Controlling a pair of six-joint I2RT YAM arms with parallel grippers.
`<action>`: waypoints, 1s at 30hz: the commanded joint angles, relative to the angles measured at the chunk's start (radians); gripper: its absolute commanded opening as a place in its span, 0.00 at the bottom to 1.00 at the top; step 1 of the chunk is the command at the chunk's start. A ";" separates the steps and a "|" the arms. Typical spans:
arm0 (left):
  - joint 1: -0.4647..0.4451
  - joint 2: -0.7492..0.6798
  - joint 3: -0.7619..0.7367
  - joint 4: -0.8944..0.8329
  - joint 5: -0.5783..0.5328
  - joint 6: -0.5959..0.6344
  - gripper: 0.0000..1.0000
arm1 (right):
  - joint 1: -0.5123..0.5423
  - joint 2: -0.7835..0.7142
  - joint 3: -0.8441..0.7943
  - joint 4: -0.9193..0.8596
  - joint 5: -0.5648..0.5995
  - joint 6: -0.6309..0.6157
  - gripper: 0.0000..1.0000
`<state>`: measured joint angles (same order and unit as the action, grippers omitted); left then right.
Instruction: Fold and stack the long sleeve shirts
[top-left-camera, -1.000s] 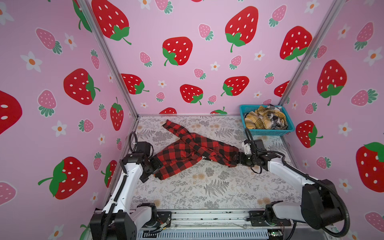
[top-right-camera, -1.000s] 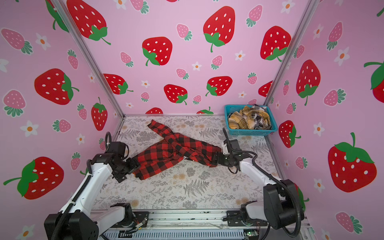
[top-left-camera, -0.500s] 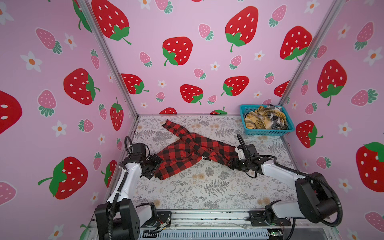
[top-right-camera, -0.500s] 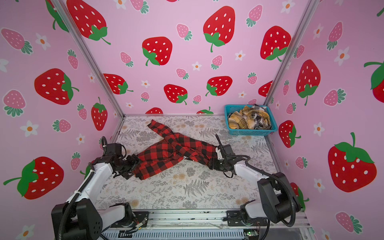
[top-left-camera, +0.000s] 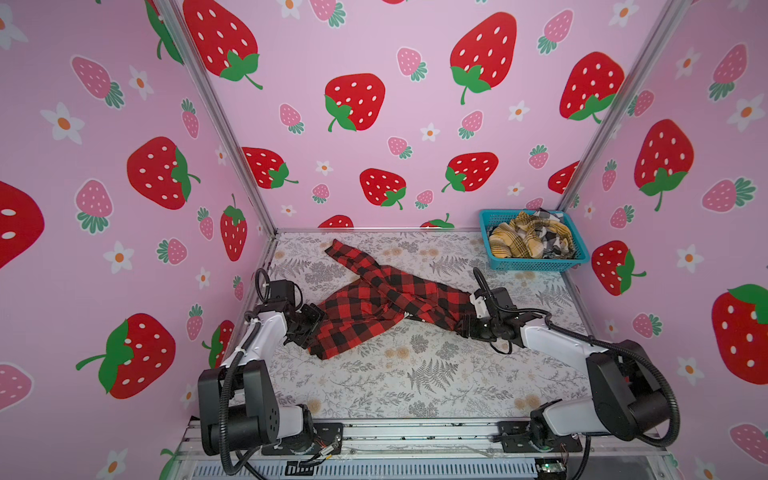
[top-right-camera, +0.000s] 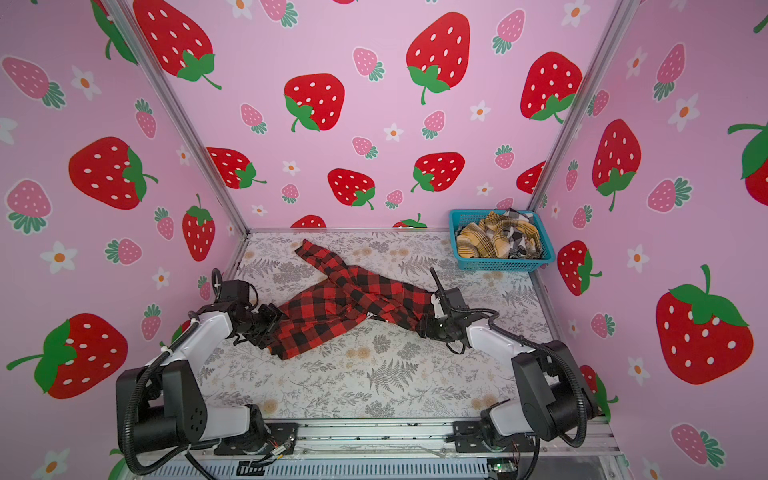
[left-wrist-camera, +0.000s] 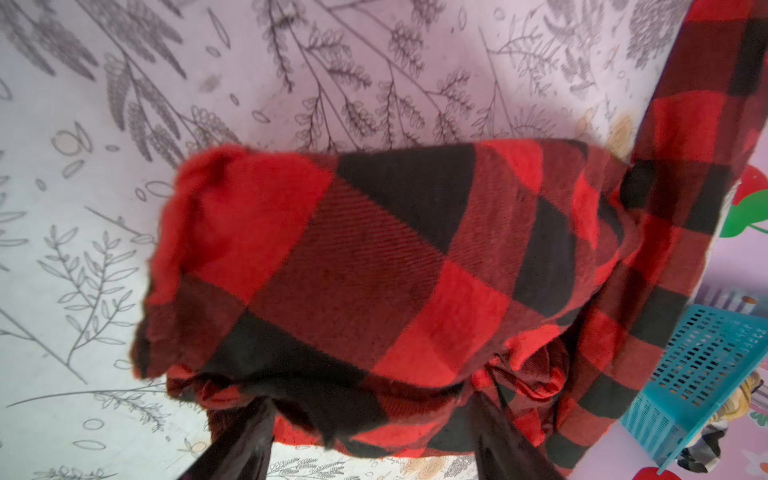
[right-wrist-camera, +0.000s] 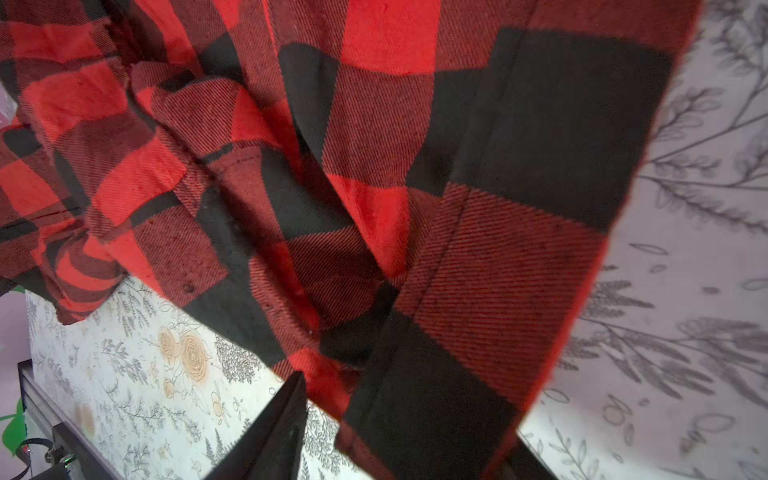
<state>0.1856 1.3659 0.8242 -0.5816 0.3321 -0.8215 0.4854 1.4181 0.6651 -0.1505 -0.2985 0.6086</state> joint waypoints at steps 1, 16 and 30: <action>0.004 0.021 0.064 -0.041 -0.050 -0.009 0.67 | 0.001 -0.015 0.024 -0.020 0.018 0.007 0.58; 0.004 0.082 0.059 -0.094 -0.089 -0.006 0.44 | 0.001 -0.029 0.038 -0.035 0.022 0.010 0.56; -0.006 0.064 0.028 -0.159 -0.104 0.044 0.44 | 0.001 -0.036 0.039 -0.035 0.032 0.019 0.54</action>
<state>0.1833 1.4414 0.8654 -0.7155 0.2363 -0.7910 0.4854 1.4055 0.6819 -0.1658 -0.2806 0.6128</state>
